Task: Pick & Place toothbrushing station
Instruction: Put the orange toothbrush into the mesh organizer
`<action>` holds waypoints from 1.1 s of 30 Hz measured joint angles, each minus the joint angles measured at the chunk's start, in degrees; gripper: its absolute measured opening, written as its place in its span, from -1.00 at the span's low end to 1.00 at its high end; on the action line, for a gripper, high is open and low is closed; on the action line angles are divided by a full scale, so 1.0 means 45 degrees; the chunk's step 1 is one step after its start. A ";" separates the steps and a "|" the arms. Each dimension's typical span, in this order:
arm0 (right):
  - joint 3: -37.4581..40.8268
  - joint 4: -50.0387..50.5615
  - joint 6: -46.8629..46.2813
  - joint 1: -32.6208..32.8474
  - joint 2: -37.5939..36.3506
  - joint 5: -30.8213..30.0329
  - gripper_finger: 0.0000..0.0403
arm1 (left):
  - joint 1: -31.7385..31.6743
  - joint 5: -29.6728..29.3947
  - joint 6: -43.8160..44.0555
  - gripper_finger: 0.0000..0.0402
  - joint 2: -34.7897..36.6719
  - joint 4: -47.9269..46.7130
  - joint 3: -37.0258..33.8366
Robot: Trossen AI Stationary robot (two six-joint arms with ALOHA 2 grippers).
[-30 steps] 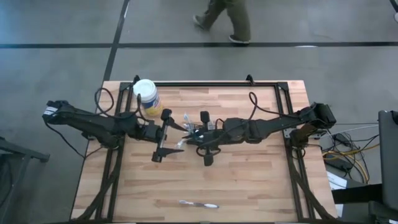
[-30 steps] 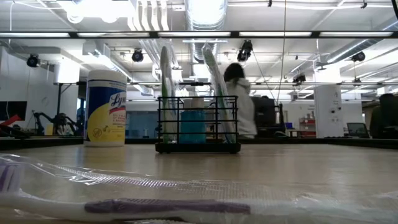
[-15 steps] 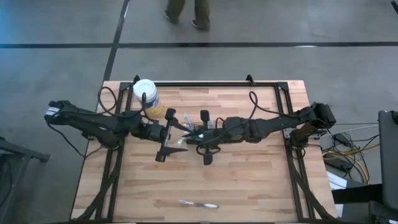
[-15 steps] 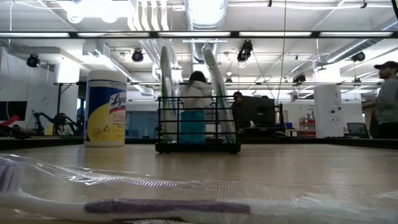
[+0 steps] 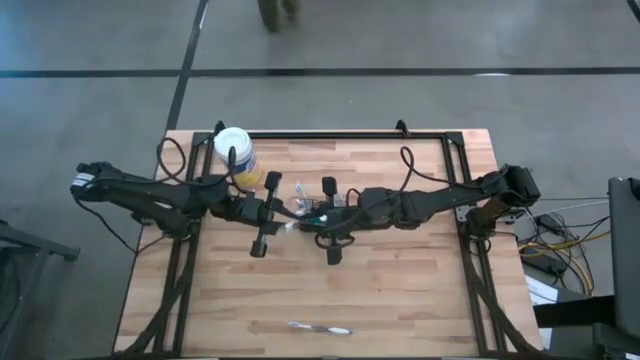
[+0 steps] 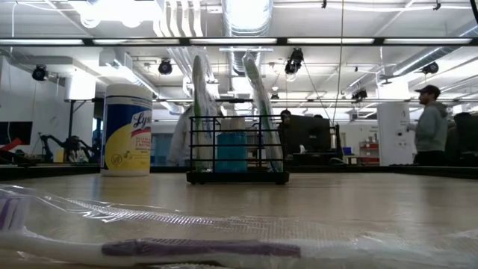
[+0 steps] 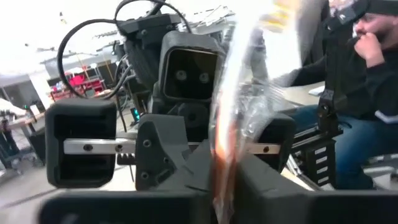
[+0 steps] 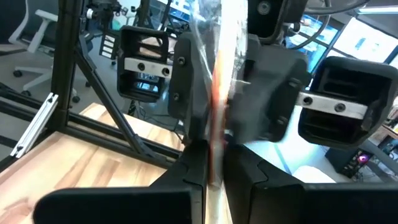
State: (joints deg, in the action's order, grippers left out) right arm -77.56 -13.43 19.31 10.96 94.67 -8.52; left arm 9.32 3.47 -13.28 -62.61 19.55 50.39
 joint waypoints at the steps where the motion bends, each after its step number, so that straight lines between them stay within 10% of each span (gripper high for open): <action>1: 0.0000 -0.0006 -0.0019 0.0000 0.0000 0.0005 -0.88 | 0.0000 0.0102 -0.0167 -0.86 0.0026 -0.0024 0.0000; 22: 0.0333 0.2589 -0.1816 0.0032 -0.2056 -0.0001 -0.15 | 0.0005 0.0433 -0.0144 -0.89 0.2667 -0.2227 -0.0003; 33: 0.4969 0.1630 -0.3795 0.0332 -0.7711 0.0007 -0.64 | 0.0005 -0.0340 0.0885 -0.89 0.6352 -0.6888 -0.0502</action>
State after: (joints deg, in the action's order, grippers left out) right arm -55.20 -6.09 2.23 12.45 59.97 -8.49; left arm 9.34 1.94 -9.30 -34.03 -11.45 48.13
